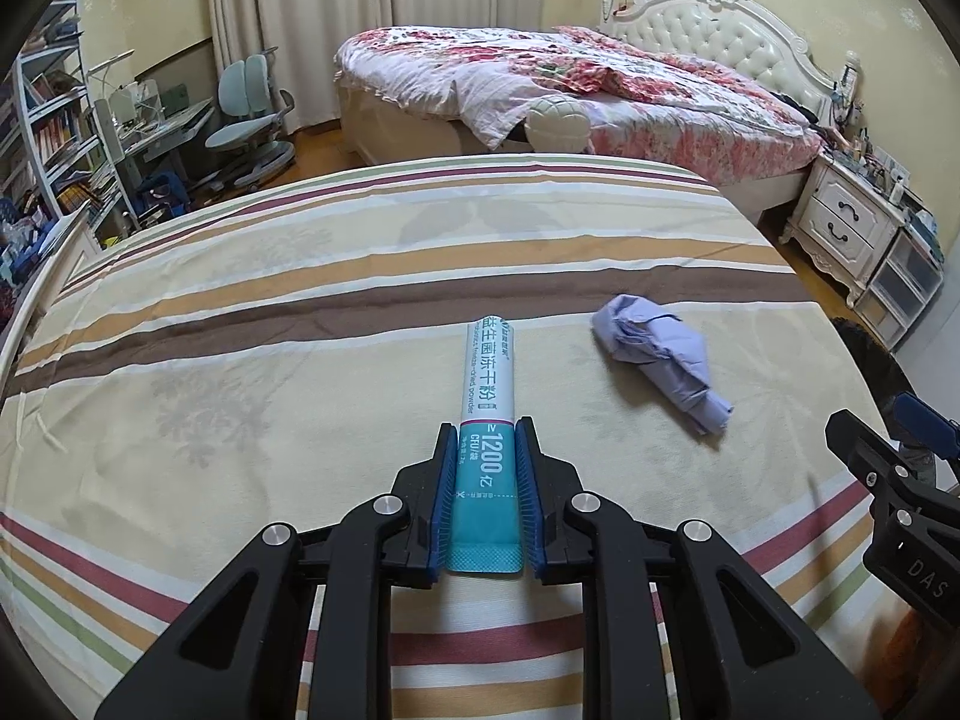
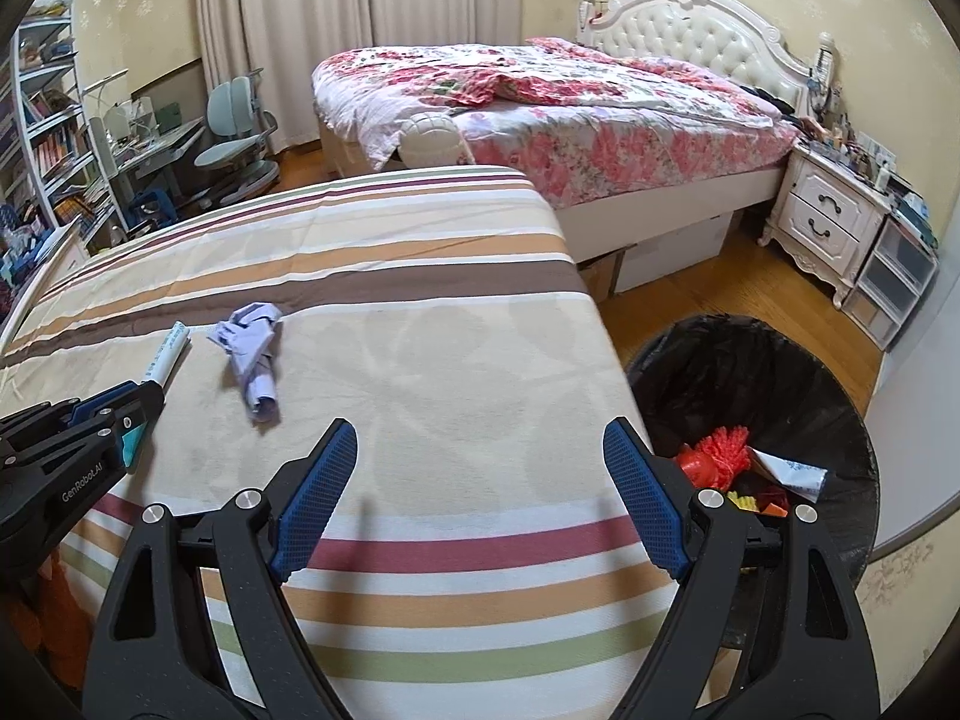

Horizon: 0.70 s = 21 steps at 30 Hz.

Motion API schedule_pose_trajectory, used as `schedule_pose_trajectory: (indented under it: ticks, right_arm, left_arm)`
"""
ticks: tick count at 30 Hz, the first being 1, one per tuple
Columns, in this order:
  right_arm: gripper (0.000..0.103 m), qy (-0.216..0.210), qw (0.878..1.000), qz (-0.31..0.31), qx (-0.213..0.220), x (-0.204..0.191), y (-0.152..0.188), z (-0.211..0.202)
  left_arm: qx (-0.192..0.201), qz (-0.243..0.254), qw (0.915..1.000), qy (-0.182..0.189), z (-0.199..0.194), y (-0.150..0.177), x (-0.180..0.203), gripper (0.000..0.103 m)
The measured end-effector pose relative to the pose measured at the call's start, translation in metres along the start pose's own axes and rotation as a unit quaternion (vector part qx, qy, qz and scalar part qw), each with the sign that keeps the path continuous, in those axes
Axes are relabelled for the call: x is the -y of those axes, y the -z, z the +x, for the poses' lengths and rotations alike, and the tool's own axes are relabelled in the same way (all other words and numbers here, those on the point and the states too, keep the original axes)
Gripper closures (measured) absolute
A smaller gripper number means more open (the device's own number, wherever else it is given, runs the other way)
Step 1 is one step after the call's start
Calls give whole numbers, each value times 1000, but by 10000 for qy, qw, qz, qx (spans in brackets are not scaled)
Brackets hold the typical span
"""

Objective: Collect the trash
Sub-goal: 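Grasp the white-teal milk powder tube with the left tool, then grasp the lavender cloth with the right tool while the left tool holds the tube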

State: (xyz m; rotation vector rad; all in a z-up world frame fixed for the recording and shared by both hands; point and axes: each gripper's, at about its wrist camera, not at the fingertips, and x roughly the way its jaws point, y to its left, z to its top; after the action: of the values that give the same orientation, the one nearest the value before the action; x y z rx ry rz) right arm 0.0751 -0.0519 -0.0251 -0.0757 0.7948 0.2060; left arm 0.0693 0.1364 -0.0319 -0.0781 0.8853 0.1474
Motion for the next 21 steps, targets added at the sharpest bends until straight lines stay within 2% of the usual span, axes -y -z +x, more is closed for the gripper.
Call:
schedule_pose_trajectory:
  ticks: [15, 21]
  right_arm:
    - [21, -461, 9961, -694, -290, -72, -13, 20]
    - [29, -517, 9944, -844, -378, -92, -19, 30]
  left_arm:
    - [10, -311, 9993, -223, -3, 5, -47, 82]
    - [23, -327, 9993, -203, -3, 6, -53, 82]
